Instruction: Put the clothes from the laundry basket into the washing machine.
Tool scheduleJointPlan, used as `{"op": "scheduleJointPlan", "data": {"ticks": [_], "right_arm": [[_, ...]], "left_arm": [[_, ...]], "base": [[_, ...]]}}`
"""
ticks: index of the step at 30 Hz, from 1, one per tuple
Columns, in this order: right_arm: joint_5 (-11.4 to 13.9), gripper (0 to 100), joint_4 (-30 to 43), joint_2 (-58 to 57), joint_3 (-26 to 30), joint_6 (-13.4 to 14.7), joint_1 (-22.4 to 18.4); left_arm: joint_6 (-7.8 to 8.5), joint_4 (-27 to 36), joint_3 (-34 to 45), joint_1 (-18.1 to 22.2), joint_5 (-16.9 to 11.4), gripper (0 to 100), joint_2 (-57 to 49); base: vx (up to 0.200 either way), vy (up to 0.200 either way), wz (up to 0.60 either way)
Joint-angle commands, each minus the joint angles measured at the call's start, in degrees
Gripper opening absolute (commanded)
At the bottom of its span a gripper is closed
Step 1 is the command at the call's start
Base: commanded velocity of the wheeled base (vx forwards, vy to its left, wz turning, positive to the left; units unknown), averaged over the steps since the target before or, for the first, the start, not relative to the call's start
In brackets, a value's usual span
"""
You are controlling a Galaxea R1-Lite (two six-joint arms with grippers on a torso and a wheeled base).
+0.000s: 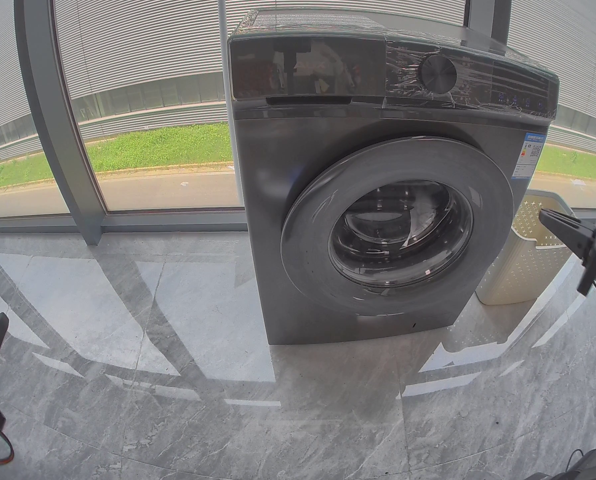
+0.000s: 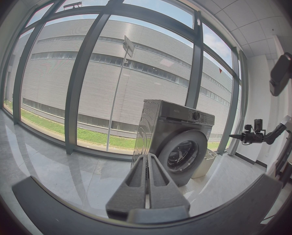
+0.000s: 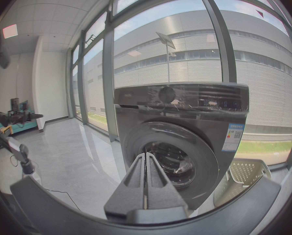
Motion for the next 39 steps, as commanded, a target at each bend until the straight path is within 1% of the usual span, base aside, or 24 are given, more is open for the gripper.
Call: {"op": "scheduleJointPlan", "data": {"ticks": [1, 3, 5, 7, 8, 9, 11, 12, 13, 14, 16, 17, 21, 22, 23, 24, 27, 29, 31, 32, 33, 35, 37, 39], "right_arm": [[5.9, 0, 0.9, -34.6, 21.3, -2.3, 0.3], [5.7, 0, 1.6, -38.0, 23.5, -2.3, -0.2], [5.7, 0, 4.4, -43.3, 26.0, -2.3, -0.9], [5.7, 0, 7.7, -47.5, 27.9, -2.3, -0.9], [5.7, 0, 7.7, -47.5, 27.9, -2.3, -0.9], [5.7, 0, 13.9, -54.0, 29.0, -2.3, -1.0], [5.5, 0, 20.7, -59.5, 28.9, -2.4, -1.0], [5.1, 0, 23.1, -60.4, 29.0, -3.3, -1.0], [5.0, 0, 23.2, -60.4, 28.9, -3.3, -1.0], [3.6, 0, 23.1, -59.4, 28.8, -4.1, -1.0], [0.9, 0, 23.1, -59.3, 29.8, -4.4, -1.0], [-1.2, 0, 23.2, -59.4, 30.5, -4.4, -1.0], [-10.1, 0, 28.8, -59.3, 30.7, -5.9, -1.0], [-12.0, 0, 30.1, -59.3, 30.7, -5.7, -1.0], [-12.6, 0, 30.5, -59.3, 30.7, -5.5, -1.0], [-15.2, 0, 30.6, -59.3, 30.7, -4.8, -1.0], [-19.2, 0, 30.9, -59.3, 30.6, -2.1, -1.0], [-21.1, 0, 31.0, -59.3, 30.6, -1.4, -2.0], [-20.7, 0, 31.1, -59.2, 30.6, -1.7, -8.0], [-20.1, 0, 31.1, -59.4, 30.6, -1.9, -9.9], [-20.1, 0, 31.1, -59.4, 30.6, -1.9, -9.9], [-16.2, 0, 30.9, -59.5, 30.7, -4.3, -10.4], [-13.5, 0, 30.7, -59.6, 30.7, -4.9, -10.3], [-11.5, 0, 30.9, -59.7, 30.7, -4.1, -9.7]], "left_arm": [[1.41, 11.2, 3.0, -0.4, -2.5, 0, -18.8], [1.76, 14.3, 2.8, -0.5, -2.5, 0, -21.2], [3.08, 19.7, 2.9, -1.0, -2.6, 0, -25.1], [4.14, 22.5, 3.2, -0.8, -2.6, 0, -26.6], [4.14, 22.5, 3.2, -0.8, -2.6, 0, -26.6], [5.28, 23.8, 4.0, -0.6, -3.0, 0, -27.3], [7.30, 23.9, 5.5, -0.4, -2.9, 0, -27.9], [8.97, 23.9, 6.9, -0.3, -2.3, 0, -28.1], [9.32, 23.9, 7.0, -0.3, -2.2, 0, -28.1], [12.66, 23.7, 9.7, -0.3, -0.5, 0, -28.1], [15.82, 23.5, 12.8, -0.3, 3.3, 0, -28.1], [15.65, 23.4, 13.2, -0.3, 4.6, 0, -28.0], [12.84, 23.5, 12.9, -0.2, 9.0, 0, -28.1], [12.40, 23.5, 12.9, -0.3, 9.4, 0, -28.1], [12.31, 23.5, 12.9, -0.3, 9.5, 0, -28.1], [11.87, 23.5, 12.9, -0.3, 9.6, 0, -28.1], [11.52, 23.2, 13.0, -0.3, 10.1, 0, -28.1], [11.25, 23.0, 13.0, -0.2, 10.2, 0, -28.1], [10.73, 23.2, 12.9, 0.0, 10.8, 0, -28.1], [10.55, 23.2, 12.9, 0.0, 11.3, 0, -28.1], [10.46, 23.0, 13.0, 0.0, 13.0, 0, -28.1], [10.46, 21.8, 13.7, 0.0, 17.1, 0, -28.1], [11.34, 19.2, 14.9, 0.0, 17.1, 0, -28.1], [12.05, 18.8, 15.2, 0.0, 15.8, 0, -28.1]], "base": [[0.000, 0.000, 0.00], [0.000, 0.000, 0.00], [0.000, 0.000, 0.00], [0.000, 0.000, 0.00], [0.000, 0.000, 0.00], [0.000, 0.000, 0.00], [0.000, 0.000, 0.00], [0.000, 0.000, 0.00], [0.000, 0.000, 0.00], [0.000, 0.000, 0.00], [0.000, 0.000, 0.00], [0.000, 0.000, 0.00], [0.000, 0.000, 0.00], [0.000, 0.000, 0.00], [0.000, 0.000, 0.00], [0.000, 0.000, 0.00], [0.000, 0.000, 0.00], [0.000, 0.000, 0.00], [0.000, 0.000, 0.00], [0.000, 0.000, 0.00], [0.000, 0.000, 0.00], [0.000, 0.000, 0.00], [0.000, 0.000, 0.00], [0.000, 0.000, 0.00]]}}
